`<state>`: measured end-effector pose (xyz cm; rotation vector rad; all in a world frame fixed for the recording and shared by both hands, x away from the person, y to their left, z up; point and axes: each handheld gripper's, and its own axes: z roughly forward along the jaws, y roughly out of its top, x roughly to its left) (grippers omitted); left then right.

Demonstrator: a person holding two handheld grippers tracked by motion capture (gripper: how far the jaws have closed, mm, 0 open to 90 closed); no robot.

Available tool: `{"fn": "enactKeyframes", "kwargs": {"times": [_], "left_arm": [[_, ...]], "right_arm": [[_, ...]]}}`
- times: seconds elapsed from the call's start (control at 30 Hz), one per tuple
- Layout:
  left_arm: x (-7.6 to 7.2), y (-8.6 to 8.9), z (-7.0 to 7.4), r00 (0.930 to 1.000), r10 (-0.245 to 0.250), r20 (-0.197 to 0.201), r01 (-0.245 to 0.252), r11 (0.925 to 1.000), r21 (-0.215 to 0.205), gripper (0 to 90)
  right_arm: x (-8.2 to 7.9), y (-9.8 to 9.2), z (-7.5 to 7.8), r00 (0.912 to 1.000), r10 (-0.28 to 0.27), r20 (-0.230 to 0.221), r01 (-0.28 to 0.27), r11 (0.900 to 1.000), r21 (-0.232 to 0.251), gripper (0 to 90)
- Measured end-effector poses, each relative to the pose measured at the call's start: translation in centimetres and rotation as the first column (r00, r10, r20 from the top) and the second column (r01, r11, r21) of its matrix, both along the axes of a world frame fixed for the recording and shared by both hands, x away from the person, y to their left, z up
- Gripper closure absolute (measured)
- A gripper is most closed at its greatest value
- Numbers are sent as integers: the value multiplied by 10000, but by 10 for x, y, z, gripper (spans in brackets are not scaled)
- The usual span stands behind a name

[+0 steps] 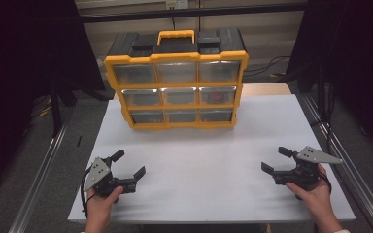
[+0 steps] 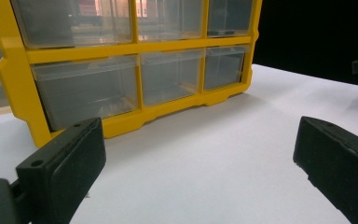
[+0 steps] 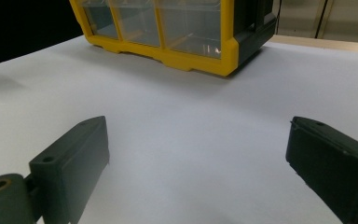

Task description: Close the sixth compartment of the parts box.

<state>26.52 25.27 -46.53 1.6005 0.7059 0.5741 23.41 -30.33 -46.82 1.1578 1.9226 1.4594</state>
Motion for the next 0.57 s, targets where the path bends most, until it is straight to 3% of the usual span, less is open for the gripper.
{"fn": "enactKeyframes", "kwargs": {"times": [0.57], "left_arm": [[1,-3,-1,10000,41,-39,-41,10000,23,23]], "right_arm": [[-5,-5,-4,9996,-245,139,246,9997,-58,48]]}}
